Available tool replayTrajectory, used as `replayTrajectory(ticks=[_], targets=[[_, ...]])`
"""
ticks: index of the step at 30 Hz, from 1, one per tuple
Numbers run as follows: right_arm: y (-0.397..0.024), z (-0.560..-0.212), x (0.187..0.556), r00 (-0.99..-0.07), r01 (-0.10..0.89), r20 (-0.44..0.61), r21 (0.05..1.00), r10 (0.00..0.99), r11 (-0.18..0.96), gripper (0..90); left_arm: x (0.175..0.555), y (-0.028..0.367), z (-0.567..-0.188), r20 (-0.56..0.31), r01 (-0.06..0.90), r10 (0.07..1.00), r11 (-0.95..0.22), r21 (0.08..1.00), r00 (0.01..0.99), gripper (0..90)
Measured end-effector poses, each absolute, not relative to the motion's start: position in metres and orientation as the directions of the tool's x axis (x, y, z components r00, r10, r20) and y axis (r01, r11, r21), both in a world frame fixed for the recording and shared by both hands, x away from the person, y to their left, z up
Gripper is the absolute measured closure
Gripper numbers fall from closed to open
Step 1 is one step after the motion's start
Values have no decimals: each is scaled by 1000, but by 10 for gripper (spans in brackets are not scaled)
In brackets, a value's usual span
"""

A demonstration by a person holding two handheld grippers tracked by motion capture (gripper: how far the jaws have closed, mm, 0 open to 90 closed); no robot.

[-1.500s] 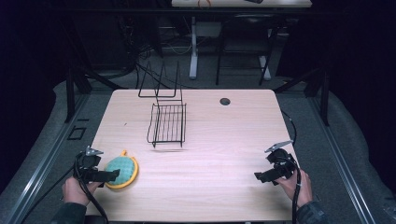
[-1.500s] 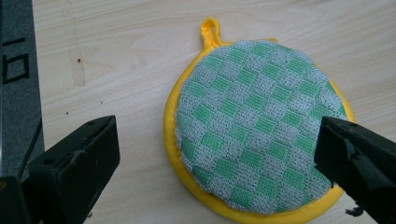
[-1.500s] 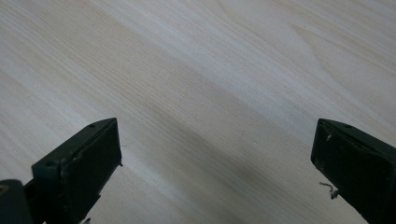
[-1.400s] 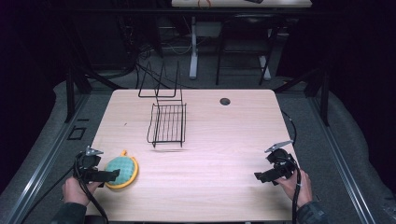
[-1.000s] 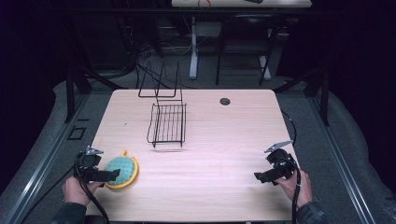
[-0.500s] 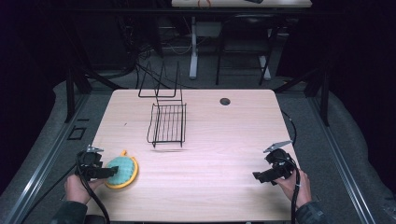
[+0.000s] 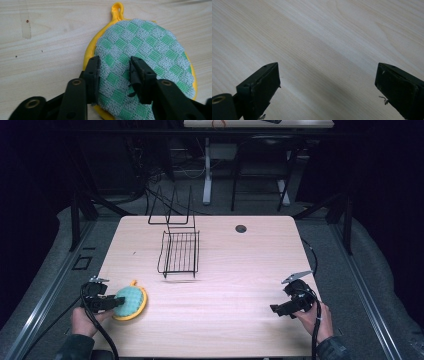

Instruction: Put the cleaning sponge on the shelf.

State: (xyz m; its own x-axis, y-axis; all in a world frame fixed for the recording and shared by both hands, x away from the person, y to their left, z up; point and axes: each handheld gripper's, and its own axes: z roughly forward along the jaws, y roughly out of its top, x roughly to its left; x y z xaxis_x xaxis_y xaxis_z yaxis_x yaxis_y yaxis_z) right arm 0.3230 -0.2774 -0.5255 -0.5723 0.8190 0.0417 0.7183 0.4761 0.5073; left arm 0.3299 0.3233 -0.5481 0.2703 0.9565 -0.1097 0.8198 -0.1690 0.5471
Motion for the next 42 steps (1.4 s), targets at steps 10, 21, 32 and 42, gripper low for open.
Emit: replayTrajectory(ticks=[10,21,32,42], targets=[[-277,-525,324,-583,709,36,511,812,486,64,331,323,-548,-72,805,954,-205,557,293,818],[-277,-523,322,-579,705,41,526,814,475,70,329,322,-543,-48,779,949,-225,585,311,862],[-279,-523,324,-574,708,42,528,818,470,70,320,320,-528,-68,734,940,-215,645,335,874],[-281,-522,323,-566,707,35,535,824,463,67,316,320,-517,-79,704,935,-203,681,346,877]])
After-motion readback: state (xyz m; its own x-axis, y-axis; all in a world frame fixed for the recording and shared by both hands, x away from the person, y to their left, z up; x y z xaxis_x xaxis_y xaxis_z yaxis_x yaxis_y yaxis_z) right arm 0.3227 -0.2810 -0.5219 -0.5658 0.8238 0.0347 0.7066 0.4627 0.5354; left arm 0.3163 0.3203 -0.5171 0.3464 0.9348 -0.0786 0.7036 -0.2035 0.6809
